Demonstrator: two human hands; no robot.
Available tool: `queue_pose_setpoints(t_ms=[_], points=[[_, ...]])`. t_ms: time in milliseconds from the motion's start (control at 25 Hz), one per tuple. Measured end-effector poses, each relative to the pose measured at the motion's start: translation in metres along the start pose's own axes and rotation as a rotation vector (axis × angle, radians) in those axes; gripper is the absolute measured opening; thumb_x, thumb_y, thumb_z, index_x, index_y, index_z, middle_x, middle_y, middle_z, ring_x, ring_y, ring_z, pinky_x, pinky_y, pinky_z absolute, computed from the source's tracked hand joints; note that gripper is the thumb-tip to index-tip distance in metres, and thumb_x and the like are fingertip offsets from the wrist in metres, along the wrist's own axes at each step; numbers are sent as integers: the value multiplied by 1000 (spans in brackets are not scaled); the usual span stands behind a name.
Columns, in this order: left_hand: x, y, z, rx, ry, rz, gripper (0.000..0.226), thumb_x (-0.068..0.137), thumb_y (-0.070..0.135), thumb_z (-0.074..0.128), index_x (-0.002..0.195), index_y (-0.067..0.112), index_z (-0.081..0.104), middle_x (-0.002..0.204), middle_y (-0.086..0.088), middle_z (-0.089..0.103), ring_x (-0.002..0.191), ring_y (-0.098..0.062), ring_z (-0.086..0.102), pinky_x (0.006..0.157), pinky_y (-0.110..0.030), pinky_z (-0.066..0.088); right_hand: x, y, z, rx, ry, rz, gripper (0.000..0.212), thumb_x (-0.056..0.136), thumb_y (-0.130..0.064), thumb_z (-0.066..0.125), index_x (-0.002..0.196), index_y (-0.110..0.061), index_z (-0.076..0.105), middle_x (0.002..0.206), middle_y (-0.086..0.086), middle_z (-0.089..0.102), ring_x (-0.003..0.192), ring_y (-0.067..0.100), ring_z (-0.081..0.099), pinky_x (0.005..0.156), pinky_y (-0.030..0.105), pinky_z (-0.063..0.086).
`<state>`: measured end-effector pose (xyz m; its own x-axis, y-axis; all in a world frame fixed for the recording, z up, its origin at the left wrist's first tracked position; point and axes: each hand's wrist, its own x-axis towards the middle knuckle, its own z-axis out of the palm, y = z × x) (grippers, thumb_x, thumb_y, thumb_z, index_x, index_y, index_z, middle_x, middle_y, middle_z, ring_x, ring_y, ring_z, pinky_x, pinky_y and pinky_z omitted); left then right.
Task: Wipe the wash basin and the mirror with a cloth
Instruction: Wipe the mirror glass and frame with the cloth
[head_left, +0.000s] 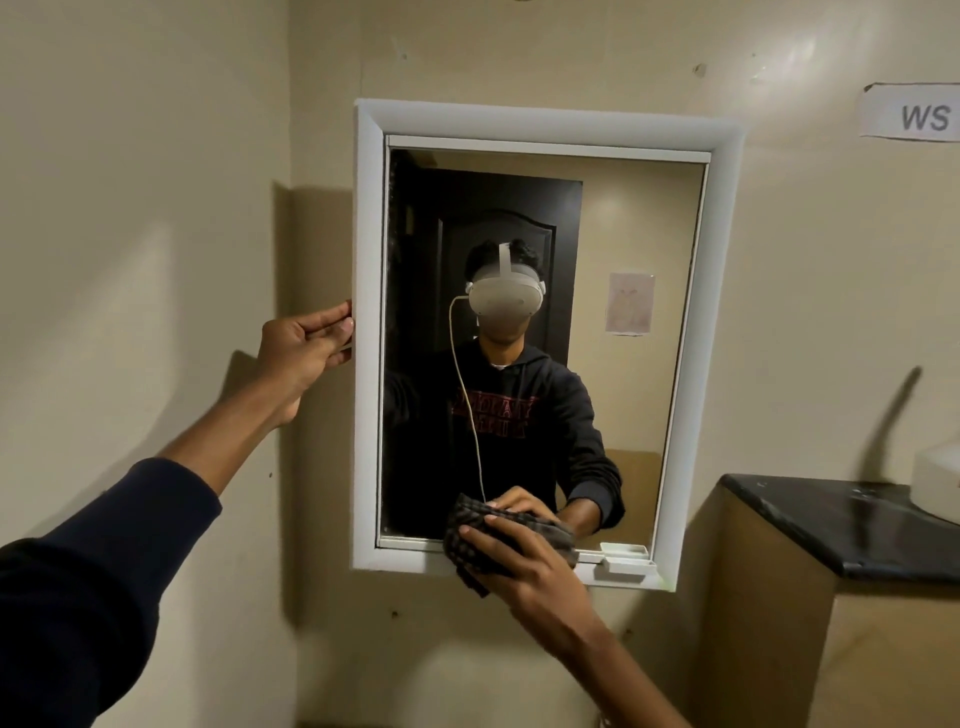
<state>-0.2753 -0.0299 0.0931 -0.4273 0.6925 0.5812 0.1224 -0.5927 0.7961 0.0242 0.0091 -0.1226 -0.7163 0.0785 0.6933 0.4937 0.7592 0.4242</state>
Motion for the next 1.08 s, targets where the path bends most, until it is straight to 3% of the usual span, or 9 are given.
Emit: queue_pose_setpoints(t_ms=[120, 280, 400, 480, 680, 760, 880, 1000, 1080], points=[[1, -2, 0, -7, 8, 7, 23, 89, 6, 66, 103, 24, 70, 83, 15, 77, 88, -2, 72, 78, -21, 59, -52, 10, -15, 79, 16, 323, 35, 96, -24, 44, 122, -23, 67, 147, -19, 42, 139, 7, 32, 113, 14, 25], [0, -2, 2, -13, 28, 12, 26, 89, 8, 67, 113, 17, 69, 93, 12, 75, 91, -4, 71, 81, -24, 59, -54, -6, -24, 8, 147, 581, 52, 60, 8, 78, 106, -17, 75, 137, 1, 56, 129, 27, 48, 91, 34, 52], [-2, -2, 4, 18, 13, 10, 24, 89, 8, 67, 103, 27, 70, 84, 15, 77, 88, -3, 72, 80, -22, 59, -35, 7, -46, 16, 446, 938, 44, 74, 7, 70, 114, -12, 71, 138, 5, 51, 120, 37, 56, 86, 50, 56], [-3, 0, 2, 31, 8, 10, 25, 89, 7, 66, 104, 27, 70, 82, 16, 77, 89, -3, 72, 78, -20, 59, -24, 31, -65, -46, 554, 1021, 41, 77, 9, 69, 114, -10, 70, 137, 8, 53, 121, 39, 54, 89, 49, 53], [-1, -1, 1, 23, 3, 23, 33, 90, 4, 65, 122, 8, 64, 81, 15, 76, 83, -1, 73, 76, -20, 59, -21, 46, -68, -162, 500, 889, 32, 81, 0, 65, 111, -7, 72, 138, 14, 52, 127, 39, 49, 93, 47, 49], [-1, -1, 2, 21, 0, 23, 34, 90, 5, 65, 123, 6, 63, 80, 16, 76, 81, -1, 72, 79, -22, 59, -40, 26, -44, -153, 368, 684, 30, 83, -1, 65, 110, -8, 73, 143, 12, 48, 132, 37, 44, 104, 45, 44], [-2, -1, 4, 6, 10, 22, 34, 90, 4, 64, 124, 5, 63, 80, 16, 76, 81, 0, 72, 77, -20, 59, -47, 7, -9, -203, 227, 266, 43, 104, -13, 29, 113, -17, 71, 149, 2, 43, 142, 25, 32, 111, 36, 32], [-3, 0, 4, 7, 19, 19, 35, 90, 6, 65, 125, 7, 63, 82, 17, 76, 87, -1, 72, 77, -19, 59, -11, -6, 3, -57, 141, 73, 43, 101, -10, 39, 130, -38, 53, 153, -11, 38, 141, 16, 34, 110, 29, 36], [-4, -1, 5, 7, 26, 19, 35, 90, 7, 65, 125, 7, 63, 81, 18, 76, 85, 1, 71, 77, -18, 58, 16, -13, 6, -150, 73, -110, 31, 98, -17, 46, 122, -31, 61, 146, 1, 47, 133, 27, 45, 106, 35, 42]])
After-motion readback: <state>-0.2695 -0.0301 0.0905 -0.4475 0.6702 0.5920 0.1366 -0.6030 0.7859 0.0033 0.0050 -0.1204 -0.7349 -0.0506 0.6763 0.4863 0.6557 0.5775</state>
